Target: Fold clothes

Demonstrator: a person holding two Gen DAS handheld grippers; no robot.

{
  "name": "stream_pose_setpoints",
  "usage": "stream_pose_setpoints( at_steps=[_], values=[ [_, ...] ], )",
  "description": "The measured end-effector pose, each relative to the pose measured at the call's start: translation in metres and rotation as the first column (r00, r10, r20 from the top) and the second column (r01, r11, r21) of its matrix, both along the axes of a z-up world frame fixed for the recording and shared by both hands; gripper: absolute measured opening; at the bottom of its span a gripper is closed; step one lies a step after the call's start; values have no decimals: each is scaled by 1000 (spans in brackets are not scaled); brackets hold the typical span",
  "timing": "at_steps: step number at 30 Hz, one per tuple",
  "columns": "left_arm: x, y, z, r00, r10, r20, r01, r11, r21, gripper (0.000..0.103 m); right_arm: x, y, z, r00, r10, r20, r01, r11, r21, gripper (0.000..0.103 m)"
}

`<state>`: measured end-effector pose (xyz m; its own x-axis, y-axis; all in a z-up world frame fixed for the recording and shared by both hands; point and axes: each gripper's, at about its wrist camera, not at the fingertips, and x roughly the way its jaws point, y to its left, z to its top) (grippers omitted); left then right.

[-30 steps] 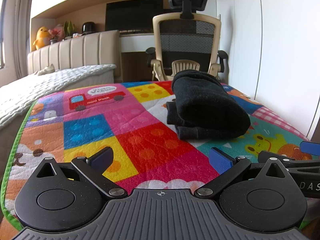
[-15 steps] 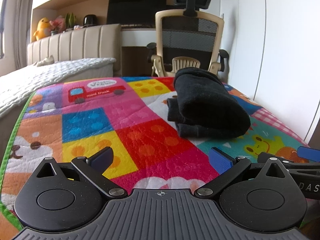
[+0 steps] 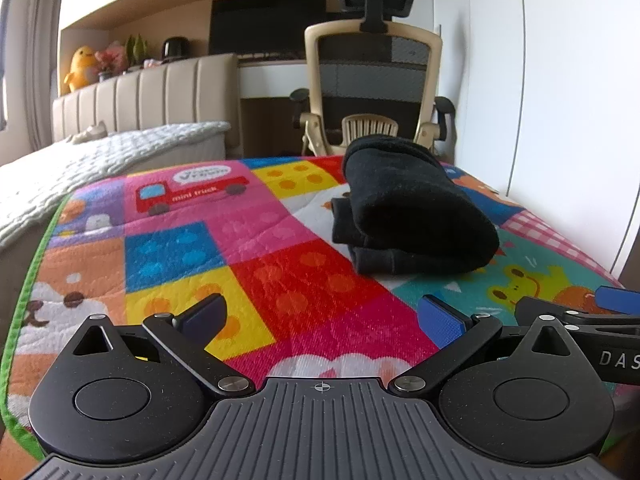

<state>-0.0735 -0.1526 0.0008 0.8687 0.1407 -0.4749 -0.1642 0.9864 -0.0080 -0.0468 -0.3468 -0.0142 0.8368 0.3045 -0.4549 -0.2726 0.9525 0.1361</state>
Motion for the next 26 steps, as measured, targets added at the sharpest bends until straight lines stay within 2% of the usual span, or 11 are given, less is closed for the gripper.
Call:
stream_pose_setpoints(
  at_steps=[6, 12, 26],
  values=[
    [1, 6, -1, 1000, 23, -4, -23, 999, -27, 103, 1, 2, 0, 1000, 4, -12, -4, 1000, -12, 103],
    [-1, 1, -1, 1000, 4, 9, -4, 1000, 4, 103, 0, 6, 0, 1000, 2, -10, -3, 999, -36, 103],
    [-7, -2, 1, 999, -1, 53, 0, 1000, 22, 103, 2, 7, 0, 1000, 5, -25, -6, 999, -52, 103]
  ],
)
